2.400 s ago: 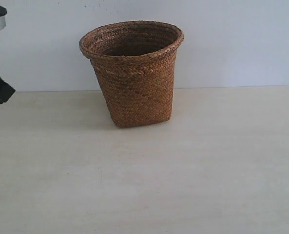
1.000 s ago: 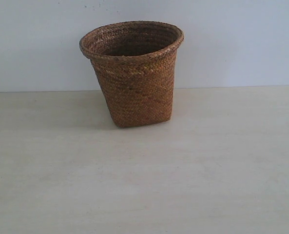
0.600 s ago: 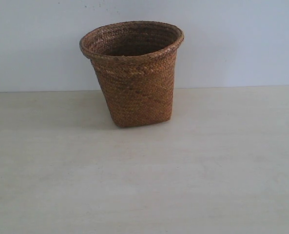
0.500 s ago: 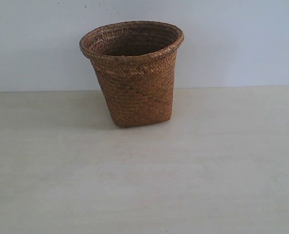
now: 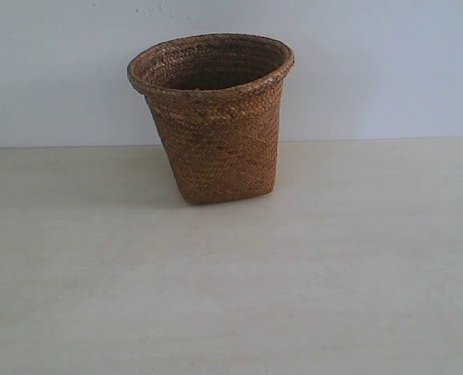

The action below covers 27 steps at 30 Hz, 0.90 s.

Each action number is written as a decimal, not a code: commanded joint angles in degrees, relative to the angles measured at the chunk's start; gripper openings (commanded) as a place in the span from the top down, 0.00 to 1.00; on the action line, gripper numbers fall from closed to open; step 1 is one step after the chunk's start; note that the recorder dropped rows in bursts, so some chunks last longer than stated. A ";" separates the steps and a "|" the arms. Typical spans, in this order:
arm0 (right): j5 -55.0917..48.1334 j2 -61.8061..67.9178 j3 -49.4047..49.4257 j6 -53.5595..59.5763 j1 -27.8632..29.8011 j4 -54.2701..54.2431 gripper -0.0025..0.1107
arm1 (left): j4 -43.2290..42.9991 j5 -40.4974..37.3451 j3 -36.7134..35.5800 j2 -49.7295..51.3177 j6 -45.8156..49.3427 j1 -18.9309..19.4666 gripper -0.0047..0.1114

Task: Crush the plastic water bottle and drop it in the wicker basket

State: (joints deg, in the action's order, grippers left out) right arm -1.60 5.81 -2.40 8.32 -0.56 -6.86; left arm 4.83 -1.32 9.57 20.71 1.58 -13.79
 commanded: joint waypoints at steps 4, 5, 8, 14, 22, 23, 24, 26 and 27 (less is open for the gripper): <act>-0.74 0.09 2.40 -1.45 -0.07 -0.18 0.98 | 0.29 0.91 -0.32 -0.29 -0.68 0.02 0.92; -0.74 0.09 2.40 -2.02 -0.07 -0.18 0.98 | 0.29 0.91 -0.32 -0.29 -0.68 0.02 0.92; -0.74 0.09 2.40 -2.32 -0.07 -0.18 0.98 | 0.29 0.91 -0.32 -0.29 -0.68 0.02 0.92; -0.74 0.09 2.40 -2.32 -0.07 -0.18 0.98 | 0.29 0.91 -0.32 -0.29 -0.68 0.02 0.92; -0.74 0.09 2.40 -2.32 -0.07 -0.18 0.98 | -0.60 -6.36 -0.56 -10.51 2.47 5.20 0.92; -0.74 0.09 2.40 -2.32 -0.07 -0.18 0.98 | -0.71 -6.36 -1.21 -11.65 2.47 6.01 0.92; -0.74 0.09 2.40 -2.32 -0.07 -0.18 0.98 | -0.71 -6.25 -1.78 -12.46 2.47 6.52 0.92; -0.74 0.09 2.40 -2.32 -0.07 -0.18 0.98 | -0.57 -5.76 -3.72 -14.51 2.32 7.58 0.92; -0.74 0.09 2.40 -2.32 -0.07 -0.18 0.98 | -0.56 -5.54 -4.79 -15.37 1.96 8.10 0.92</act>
State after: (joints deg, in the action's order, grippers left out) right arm -2.24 5.81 0.00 5.92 -0.56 -6.86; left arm 4.31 -6.64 7.04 7.38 3.63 -6.98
